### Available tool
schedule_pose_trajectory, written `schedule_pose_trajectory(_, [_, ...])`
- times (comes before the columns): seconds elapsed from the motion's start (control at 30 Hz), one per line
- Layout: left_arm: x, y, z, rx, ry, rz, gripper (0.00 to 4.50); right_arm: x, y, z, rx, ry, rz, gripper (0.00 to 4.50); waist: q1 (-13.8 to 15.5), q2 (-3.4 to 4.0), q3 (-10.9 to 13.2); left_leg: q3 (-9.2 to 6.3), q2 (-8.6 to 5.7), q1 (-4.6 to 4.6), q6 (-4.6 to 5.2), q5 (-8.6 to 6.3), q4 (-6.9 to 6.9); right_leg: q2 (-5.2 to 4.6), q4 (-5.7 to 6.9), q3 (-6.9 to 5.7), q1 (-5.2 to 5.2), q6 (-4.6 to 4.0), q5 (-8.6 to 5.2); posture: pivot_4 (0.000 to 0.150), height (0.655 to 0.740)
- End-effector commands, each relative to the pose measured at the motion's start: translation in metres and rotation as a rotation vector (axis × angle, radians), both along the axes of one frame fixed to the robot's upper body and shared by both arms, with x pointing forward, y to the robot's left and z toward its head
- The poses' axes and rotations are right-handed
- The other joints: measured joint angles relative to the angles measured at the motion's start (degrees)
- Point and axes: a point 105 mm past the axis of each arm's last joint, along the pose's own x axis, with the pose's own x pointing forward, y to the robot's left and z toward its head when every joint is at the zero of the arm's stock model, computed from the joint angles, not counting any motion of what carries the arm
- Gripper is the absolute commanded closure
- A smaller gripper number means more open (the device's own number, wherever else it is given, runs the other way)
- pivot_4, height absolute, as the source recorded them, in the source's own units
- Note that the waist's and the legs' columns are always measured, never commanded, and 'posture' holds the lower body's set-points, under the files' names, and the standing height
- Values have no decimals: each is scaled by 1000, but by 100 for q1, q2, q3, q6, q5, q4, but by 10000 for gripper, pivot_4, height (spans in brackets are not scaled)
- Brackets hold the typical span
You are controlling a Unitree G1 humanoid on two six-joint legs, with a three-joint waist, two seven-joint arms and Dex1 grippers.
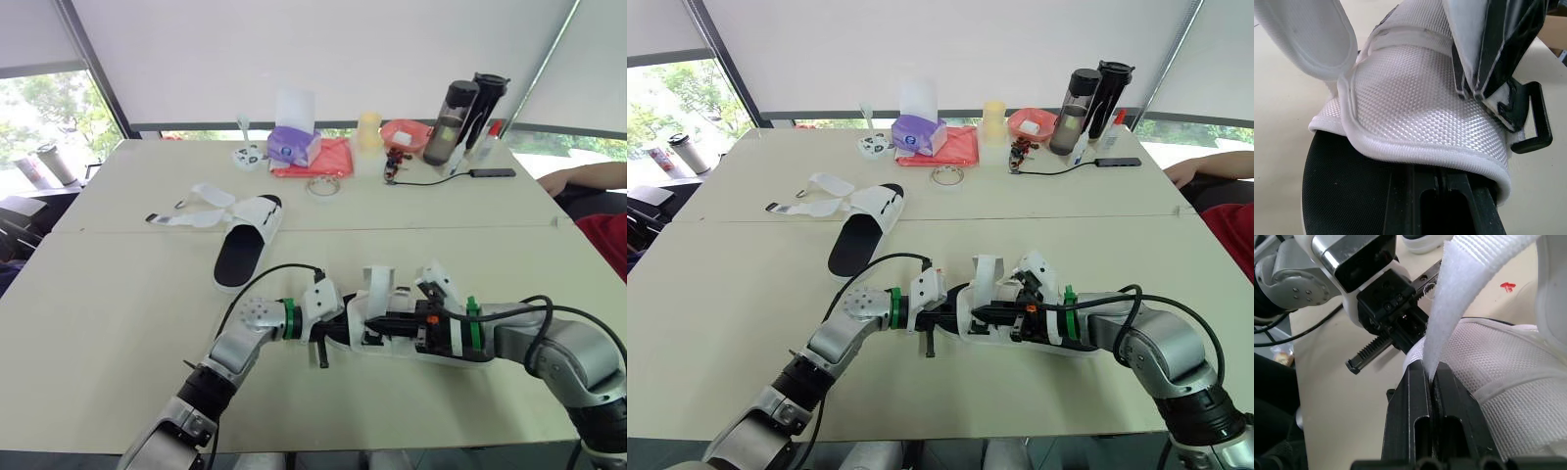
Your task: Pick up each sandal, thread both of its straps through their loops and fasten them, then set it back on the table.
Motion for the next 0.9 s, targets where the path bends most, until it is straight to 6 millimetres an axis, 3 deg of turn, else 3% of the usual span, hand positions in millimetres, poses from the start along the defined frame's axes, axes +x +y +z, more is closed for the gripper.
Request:
schedule_pose_trajectory(0.03, [-3, 16, -48, 165, 108, 66, 45000, -11, 5, 7, 109, 114, 25, 44497, 3, 1, 0, 0, 0, -2, 0, 0, 0, -1, 1, 0, -3, 0, 0, 1500, 7400])
schedule_pose_trajectory(0.2, [-3, 16, -49, 166, 106, 63, 45000, -19, 3, 0, 62, 150, 39, 44497, 4, 2, 1, 0, -1, -10, 0, 0, 0, -2, 2, -2, -10, 0, 0, 1500, 7400])
schedule_pose_trajectory(0.43, [-3, 16, -49, 163, 110, 67, 45000, -15, -3, -20, -117, 58, 45, 44497, 3, 0, 0, 4, -7, -14, 0, 0, 0, -4, -5, -6, -10, 1, -1, 1500, 7400])
schedule_pose_trajectory(0.7, [-4, 15, -49, 156, 114, 74, 45000, -12, -5, -25, -199, -21, 66, 44497, 1, -13, -10, 2, -6, -14, 0, 0, 0, -9, -7, -5, -9, 23, -14, 1500, 7400])
schedule_pose_trajectory(0.8, [-3, 15, -49, 156, 113, 73, 45000, -18, -4, -26, -193, -17, 91, 36414, 4, -14, -10, 1, -6, -15, 0, 0, 0, -10, -8, -5, -9, 23, -15, 1500, 7400])
schedule_pose_trajectory(0.9, [-3, 15, -49, 156, 112, 73, 45000, -19, -3, -23, -171, -17, 84, 21622, 6, -15, -11, 0, -6, -20, 0, 0, 0, -11, -13, -4, -9, 23, -15, 1500, 7400])
